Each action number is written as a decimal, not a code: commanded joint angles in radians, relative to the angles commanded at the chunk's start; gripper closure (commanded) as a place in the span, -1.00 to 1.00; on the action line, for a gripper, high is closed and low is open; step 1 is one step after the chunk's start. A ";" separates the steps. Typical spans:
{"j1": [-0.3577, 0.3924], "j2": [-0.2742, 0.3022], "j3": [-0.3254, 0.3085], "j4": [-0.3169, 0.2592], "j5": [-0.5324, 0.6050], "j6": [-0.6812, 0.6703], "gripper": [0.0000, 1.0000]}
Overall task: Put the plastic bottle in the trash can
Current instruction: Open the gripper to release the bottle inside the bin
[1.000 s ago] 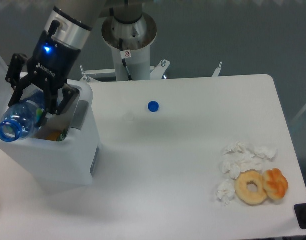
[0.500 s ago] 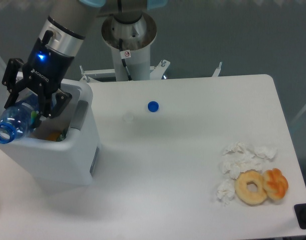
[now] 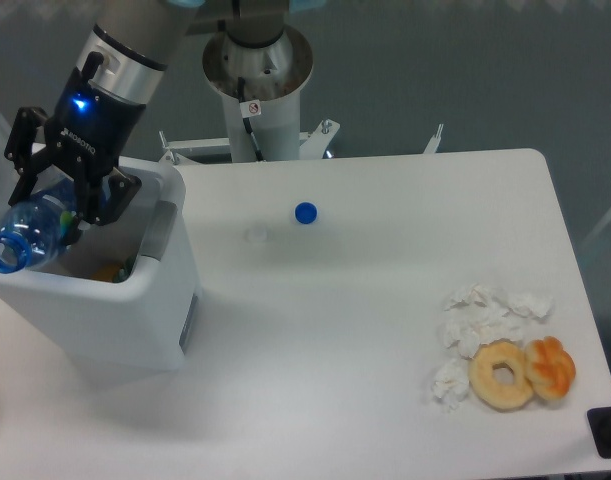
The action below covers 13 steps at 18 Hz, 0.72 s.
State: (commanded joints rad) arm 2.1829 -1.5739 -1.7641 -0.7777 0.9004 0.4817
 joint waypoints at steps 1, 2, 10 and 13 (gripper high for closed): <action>0.000 0.002 0.000 0.000 0.000 0.000 -0.55; 0.000 0.002 -0.002 0.000 0.000 0.002 -0.59; 0.000 0.005 -0.006 0.002 0.000 0.005 -0.78; 0.000 0.002 -0.005 0.002 0.000 0.005 -0.83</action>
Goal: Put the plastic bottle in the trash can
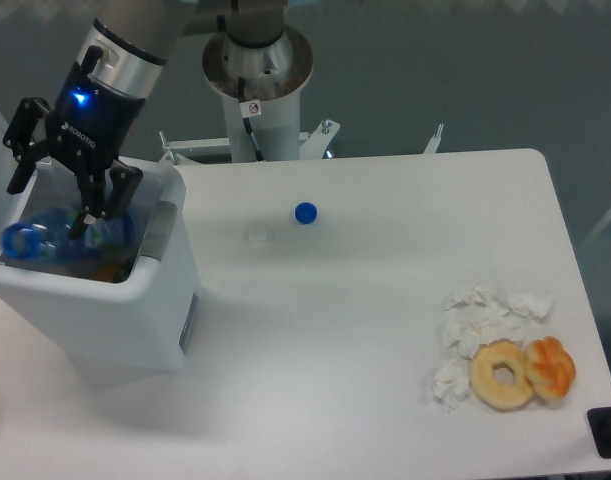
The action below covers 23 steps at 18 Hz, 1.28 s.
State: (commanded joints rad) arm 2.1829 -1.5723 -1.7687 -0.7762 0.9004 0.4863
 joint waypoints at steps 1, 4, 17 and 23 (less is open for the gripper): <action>0.000 0.000 0.003 0.000 0.000 0.000 -0.83; 0.011 -0.002 0.018 0.000 0.000 0.000 -1.00; 0.225 -0.095 0.129 -0.008 0.142 0.035 -1.00; 0.221 -0.152 0.181 -0.012 0.362 0.201 -1.00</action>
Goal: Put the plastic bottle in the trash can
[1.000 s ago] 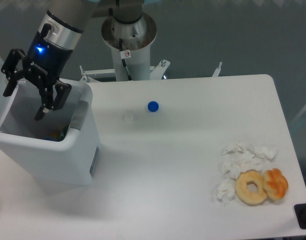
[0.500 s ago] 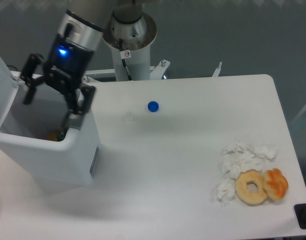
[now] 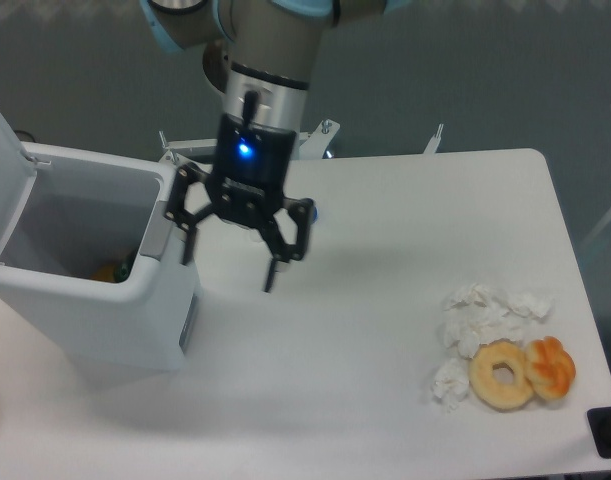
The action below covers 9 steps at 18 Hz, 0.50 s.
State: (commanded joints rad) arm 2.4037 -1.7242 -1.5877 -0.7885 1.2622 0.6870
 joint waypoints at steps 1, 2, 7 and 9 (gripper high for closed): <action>0.000 0.000 0.000 0.000 0.025 0.029 -1.00; 0.000 0.000 0.000 -0.003 0.049 0.058 -1.00; 0.003 0.008 -0.006 -0.034 0.111 0.235 -1.00; 0.006 0.009 -0.017 -0.034 0.120 0.256 -1.00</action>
